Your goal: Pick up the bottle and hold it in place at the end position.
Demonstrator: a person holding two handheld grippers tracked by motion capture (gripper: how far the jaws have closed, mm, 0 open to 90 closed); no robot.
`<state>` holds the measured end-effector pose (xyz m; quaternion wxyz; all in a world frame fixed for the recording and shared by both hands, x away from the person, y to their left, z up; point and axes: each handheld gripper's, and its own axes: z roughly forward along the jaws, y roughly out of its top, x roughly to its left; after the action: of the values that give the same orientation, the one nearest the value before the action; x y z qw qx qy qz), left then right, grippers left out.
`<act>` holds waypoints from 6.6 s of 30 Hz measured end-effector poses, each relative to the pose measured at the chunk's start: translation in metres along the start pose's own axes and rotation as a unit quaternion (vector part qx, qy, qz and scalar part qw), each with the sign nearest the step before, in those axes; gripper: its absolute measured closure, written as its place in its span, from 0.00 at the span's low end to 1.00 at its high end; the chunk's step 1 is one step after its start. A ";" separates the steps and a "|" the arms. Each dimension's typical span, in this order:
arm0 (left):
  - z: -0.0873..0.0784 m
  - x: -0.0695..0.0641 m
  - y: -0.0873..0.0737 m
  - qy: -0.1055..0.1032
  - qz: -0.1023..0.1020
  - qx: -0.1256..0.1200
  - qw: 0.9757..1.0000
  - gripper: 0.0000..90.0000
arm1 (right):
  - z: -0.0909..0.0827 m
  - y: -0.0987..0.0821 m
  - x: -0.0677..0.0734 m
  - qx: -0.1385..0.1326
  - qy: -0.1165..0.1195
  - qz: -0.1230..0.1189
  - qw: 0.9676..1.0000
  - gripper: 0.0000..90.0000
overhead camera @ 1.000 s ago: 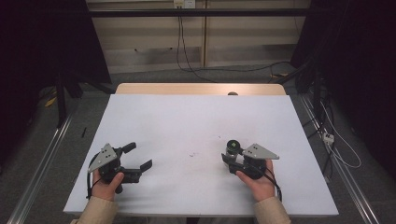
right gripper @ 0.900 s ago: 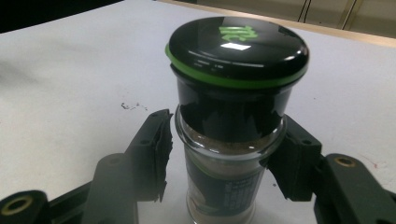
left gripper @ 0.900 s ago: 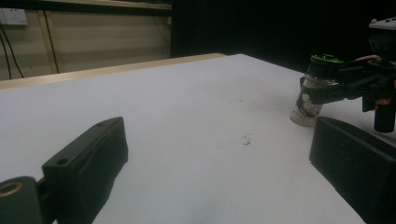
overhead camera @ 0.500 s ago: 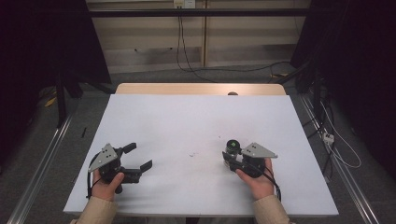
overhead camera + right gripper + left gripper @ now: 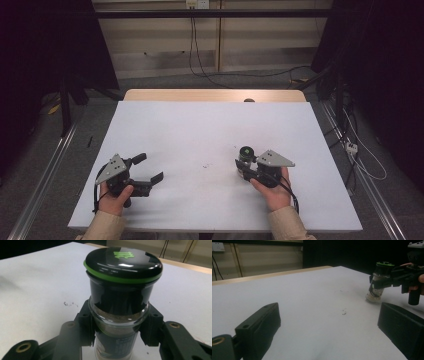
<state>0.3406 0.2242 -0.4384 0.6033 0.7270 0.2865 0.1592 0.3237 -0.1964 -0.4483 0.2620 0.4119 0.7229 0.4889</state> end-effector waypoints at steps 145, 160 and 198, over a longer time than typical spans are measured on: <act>0.002 0.001 -0.003 -0.004 0.016 0.014 1.000 0.05 | 0.105 0.047 0.002 -0.013 -0.011 -0.008 1.000 0.59; 0.002 0.001 -0.003 -0.004 0.015 0.014 1.000 0.05 | 0.112 0.044 0.004 -0.011 -0.007 -0.009 1.000 0.59; 0.003 0.000 -0.004 -0.006 0.013 0.019 1.000 0.05 | 0.120 0.037 0.005 -0.008 -0.015 -0.025 1.000 0.59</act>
<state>0.3421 0.2222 -0.4430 0.5890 0.7429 0.2765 0.1572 0.4276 -0.1262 -0.4603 0.2882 0.3984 0.7251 0.4821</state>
